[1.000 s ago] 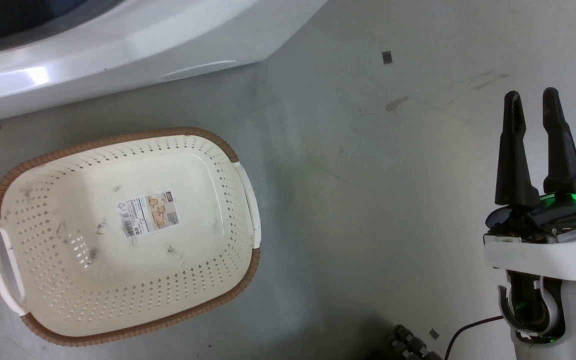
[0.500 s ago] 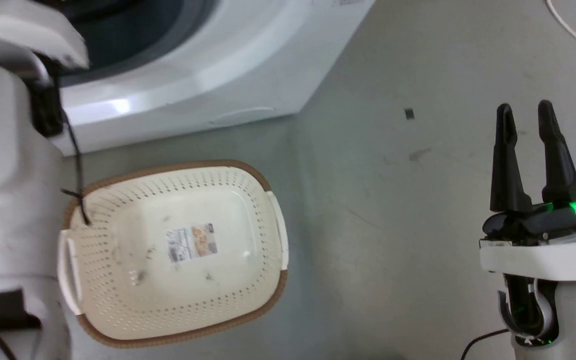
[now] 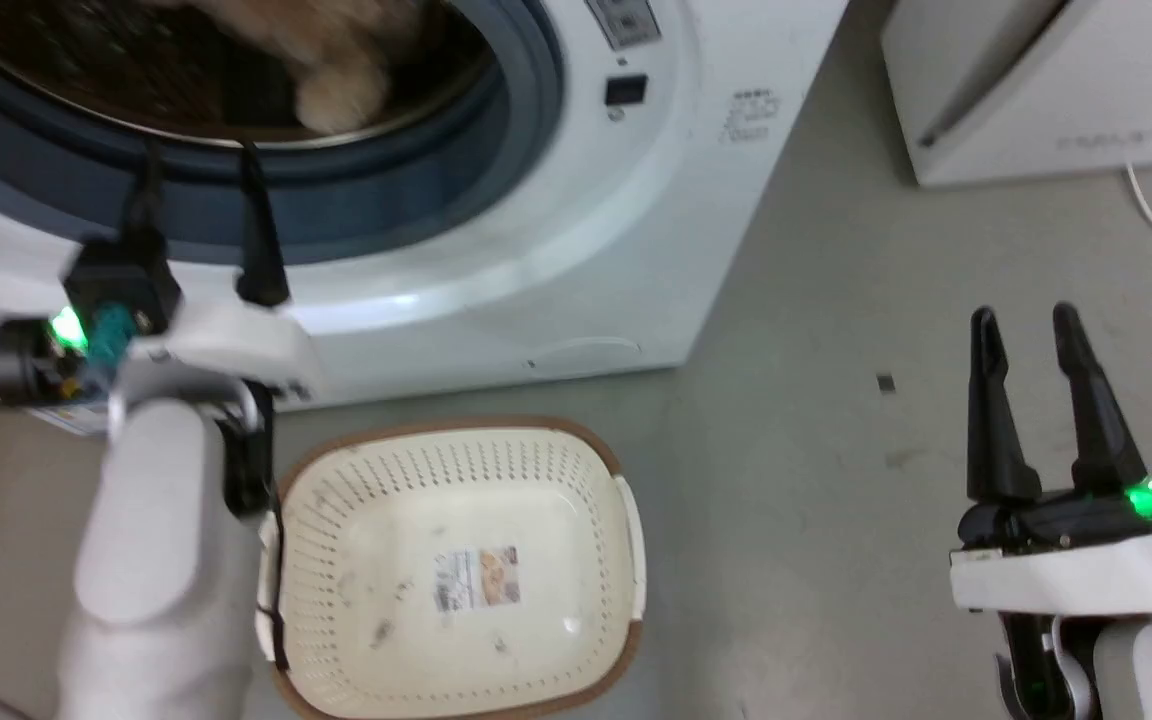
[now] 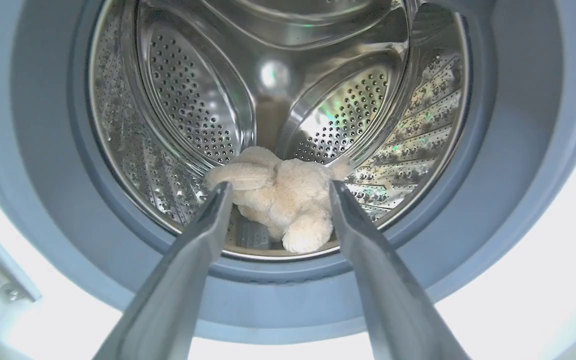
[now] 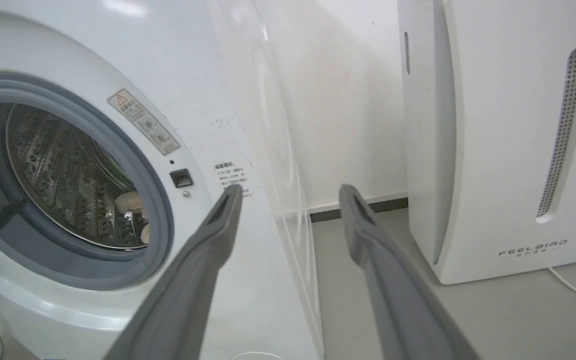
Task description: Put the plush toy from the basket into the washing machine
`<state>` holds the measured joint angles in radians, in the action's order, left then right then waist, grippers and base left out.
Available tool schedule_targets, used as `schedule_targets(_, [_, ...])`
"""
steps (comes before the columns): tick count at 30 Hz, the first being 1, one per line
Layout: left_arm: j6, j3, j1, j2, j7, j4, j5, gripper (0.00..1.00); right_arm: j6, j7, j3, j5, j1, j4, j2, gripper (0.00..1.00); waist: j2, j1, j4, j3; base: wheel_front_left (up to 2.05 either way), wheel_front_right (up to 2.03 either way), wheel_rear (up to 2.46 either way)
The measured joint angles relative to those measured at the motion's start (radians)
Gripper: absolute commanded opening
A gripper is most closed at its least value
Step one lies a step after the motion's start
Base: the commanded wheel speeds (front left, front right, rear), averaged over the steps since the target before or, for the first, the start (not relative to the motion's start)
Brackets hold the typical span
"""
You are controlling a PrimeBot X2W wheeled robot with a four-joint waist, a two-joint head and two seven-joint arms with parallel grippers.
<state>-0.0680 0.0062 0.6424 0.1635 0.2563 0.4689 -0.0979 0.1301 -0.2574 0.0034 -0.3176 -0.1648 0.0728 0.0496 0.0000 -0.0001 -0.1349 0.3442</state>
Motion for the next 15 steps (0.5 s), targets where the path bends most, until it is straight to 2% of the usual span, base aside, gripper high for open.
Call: schedule_targets(15, [0.018, -0.012, -0.368, -0.072, 0.0, -0.223, 0.038, 1.0, 0.0, 0.0, -0.007, 0.037, 0.135, -0.032, 0.0, 1.0, 0.0, -0.0001, 0.092, -0.228, 0.0, 0.0, 0.0])
